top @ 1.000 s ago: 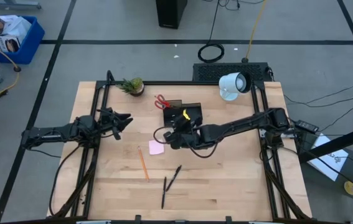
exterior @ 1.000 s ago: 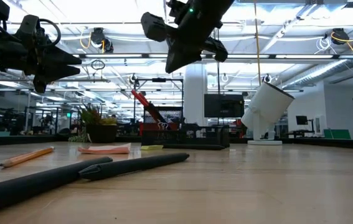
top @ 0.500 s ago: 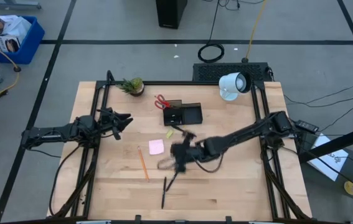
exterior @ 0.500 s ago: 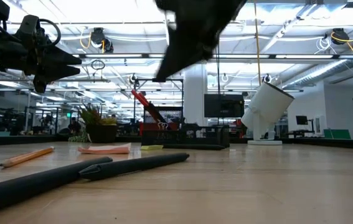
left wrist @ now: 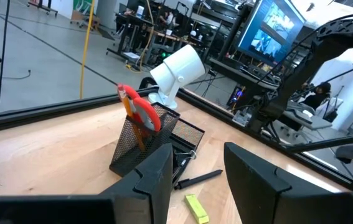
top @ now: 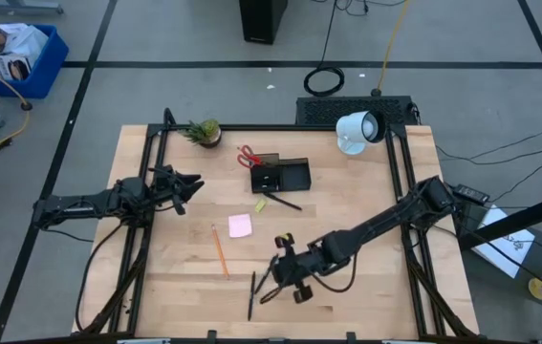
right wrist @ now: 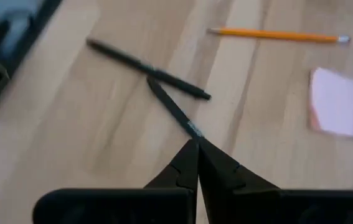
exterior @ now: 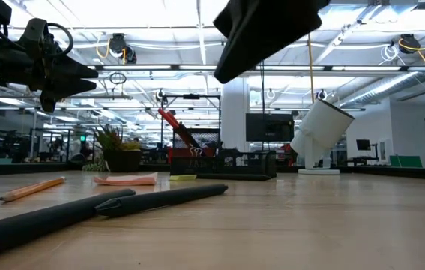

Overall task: Pick and place office supplies into organizer
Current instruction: Put the top pen into the mesh organizer

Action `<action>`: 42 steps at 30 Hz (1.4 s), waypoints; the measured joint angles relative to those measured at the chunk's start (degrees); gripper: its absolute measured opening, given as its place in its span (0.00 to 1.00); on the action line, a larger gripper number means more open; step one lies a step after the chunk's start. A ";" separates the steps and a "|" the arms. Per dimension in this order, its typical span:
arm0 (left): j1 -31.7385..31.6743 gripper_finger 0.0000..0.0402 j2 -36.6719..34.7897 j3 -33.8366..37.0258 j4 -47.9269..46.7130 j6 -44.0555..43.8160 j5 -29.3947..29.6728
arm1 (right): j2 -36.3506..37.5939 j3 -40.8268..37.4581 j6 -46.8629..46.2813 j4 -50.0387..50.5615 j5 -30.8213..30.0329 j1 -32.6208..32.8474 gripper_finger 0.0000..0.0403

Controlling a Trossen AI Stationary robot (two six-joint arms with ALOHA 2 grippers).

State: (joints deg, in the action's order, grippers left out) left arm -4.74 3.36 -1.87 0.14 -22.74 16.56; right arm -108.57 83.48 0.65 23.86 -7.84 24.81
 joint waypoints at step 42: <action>0.00 0.37 0.00 0.00 -0.07 0.00 -0.02 | 17.33 -37.97 -5.17 -35.96 -5.70 -16.73 0.42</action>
State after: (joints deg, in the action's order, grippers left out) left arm -4.73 3.36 -1.87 0.07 -22.74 16.54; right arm -91.25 45.51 -4.52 -12.10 -13.53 8.08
